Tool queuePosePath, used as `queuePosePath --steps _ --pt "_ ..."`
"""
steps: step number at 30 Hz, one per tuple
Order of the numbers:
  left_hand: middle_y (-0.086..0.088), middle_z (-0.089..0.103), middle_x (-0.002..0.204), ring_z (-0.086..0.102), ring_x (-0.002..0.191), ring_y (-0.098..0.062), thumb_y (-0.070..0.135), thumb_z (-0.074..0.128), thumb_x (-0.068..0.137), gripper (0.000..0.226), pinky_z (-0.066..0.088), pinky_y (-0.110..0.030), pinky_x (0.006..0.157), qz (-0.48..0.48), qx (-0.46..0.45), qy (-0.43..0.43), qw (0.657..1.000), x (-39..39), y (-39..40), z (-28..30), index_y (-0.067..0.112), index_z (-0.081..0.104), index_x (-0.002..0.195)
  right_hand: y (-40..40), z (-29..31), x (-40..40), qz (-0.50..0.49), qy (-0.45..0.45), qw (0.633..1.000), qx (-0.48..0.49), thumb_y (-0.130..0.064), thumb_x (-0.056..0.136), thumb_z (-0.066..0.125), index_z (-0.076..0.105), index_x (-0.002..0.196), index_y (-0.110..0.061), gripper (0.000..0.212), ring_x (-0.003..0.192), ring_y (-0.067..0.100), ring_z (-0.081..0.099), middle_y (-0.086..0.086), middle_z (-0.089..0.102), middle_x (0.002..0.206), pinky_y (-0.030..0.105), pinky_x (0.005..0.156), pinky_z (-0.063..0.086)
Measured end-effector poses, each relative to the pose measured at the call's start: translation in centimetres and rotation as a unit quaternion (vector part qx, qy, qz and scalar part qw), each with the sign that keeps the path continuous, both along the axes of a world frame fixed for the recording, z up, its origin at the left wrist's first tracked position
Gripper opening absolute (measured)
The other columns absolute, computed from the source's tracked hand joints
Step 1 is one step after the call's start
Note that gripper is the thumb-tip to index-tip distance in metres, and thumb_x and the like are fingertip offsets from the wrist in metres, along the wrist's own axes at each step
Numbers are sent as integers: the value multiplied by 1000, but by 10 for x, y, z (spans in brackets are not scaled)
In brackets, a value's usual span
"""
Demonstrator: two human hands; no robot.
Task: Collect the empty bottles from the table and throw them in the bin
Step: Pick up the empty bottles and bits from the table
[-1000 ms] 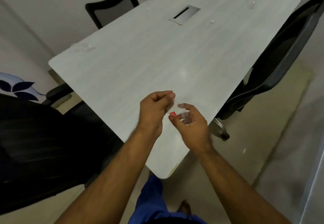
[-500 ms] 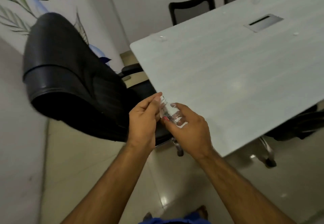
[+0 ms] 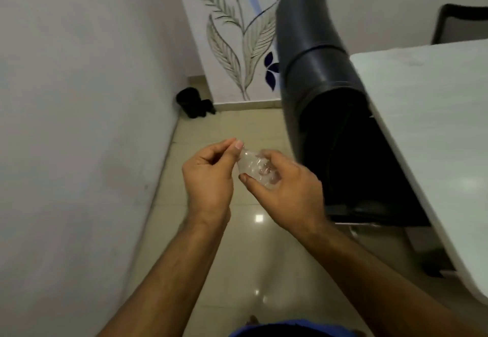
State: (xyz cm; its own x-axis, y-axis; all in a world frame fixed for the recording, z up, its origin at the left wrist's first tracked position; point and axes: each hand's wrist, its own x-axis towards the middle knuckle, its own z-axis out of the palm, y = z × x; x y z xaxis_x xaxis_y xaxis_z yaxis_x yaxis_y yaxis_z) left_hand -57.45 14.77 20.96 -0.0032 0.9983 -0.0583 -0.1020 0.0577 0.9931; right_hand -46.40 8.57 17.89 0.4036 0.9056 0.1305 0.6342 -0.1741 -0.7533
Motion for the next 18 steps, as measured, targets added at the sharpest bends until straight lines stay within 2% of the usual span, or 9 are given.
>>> queuePosePath --steps 1,3,5,8,9,11,13,16,18 --pt "-4 78 91 74 92 -18 11 76 84 14 59 -34 89 28 -3 -13 1000 -20 17 -2 12 78 98 20 0 -22 -5 -63 998 14 -68 80 63 60 128 -35 58 91 7 66 -15 71 108 33 76 58" --pt "-9 77 93 73 90 -21 10 75 85 16 59 -32 86 35 -18 -43 998 -50 46 -1 7 77 101 52 1 -52 11 -41 999 27 -67 81 63 60 124 -36 53 88 6 67 -14 72 104 31 73 57" --pt "-8 77 91 72 86 -18 10 74 83 18 59 -27 80 -19 -37 -67 997 -79 80 -2 7 76 100 88 0 -68 64 200 978 -3 -59 82 69 65 111 -28 43 74 7 67 -4 74 91 31 65 56" --pt "-7 75 87 70 80 -17 15 69 77 28 57 -28 80 -126 -69 -113 983 -114 135 -8 3 71 102 138 -3 -76 198 597 766 -136 -54 87 62 66 104 -11 46 61 17 64 13 71 83 30 54 50" --pt "-9 75 89 70 82 -18 15 67 78 29 57 -29 81 -146 -73 -125 979 -120 152 -11 2 70 103 153 -6 -77 225 648 708 -167 -58 87 57 67 104 -11 50 59 18 63 12 70 82 28 51 50" --pt "-11 75 93 71 85 -18 15 65 80 28 57 -30 83 -156 -73 -142 975 -130 193 -19 2 70 104 194 -17 -83 259 688 651 -187 -60 85 55 67 106 -11 55 58 17 64 10 69 81 26 49 50" --pt "-13 74 99 71 90 -19 13 64 84 27 56 -32 84 -159 -72 -143 974 -130 234 -27 1 69 107 237 -24 -87 260 678 664 -179 -60 87 53 66 109 -10 56 60 17 66 10 70 82 27 49 52" --pt "-13 75 107 71 97 -20 12 58 96 23 56 -33 88 -128 -59 -57 988 -121 301 -40 5 70 115 304 -28 -88 191 516 827 -120 -53 91 54 67 108 -10 48 66 22 64 11 73 83 30 54 51" --pt "-10 76 109 71 103 -21 14 60 97 22 56 -34 93 -96 -54 -5 994 -113 351 -43 12 72 114 356 -31 -85 153 417 892 -88 -47 95 56 68 107 -9 42 69 25 63 10 73 82 30 54 51"
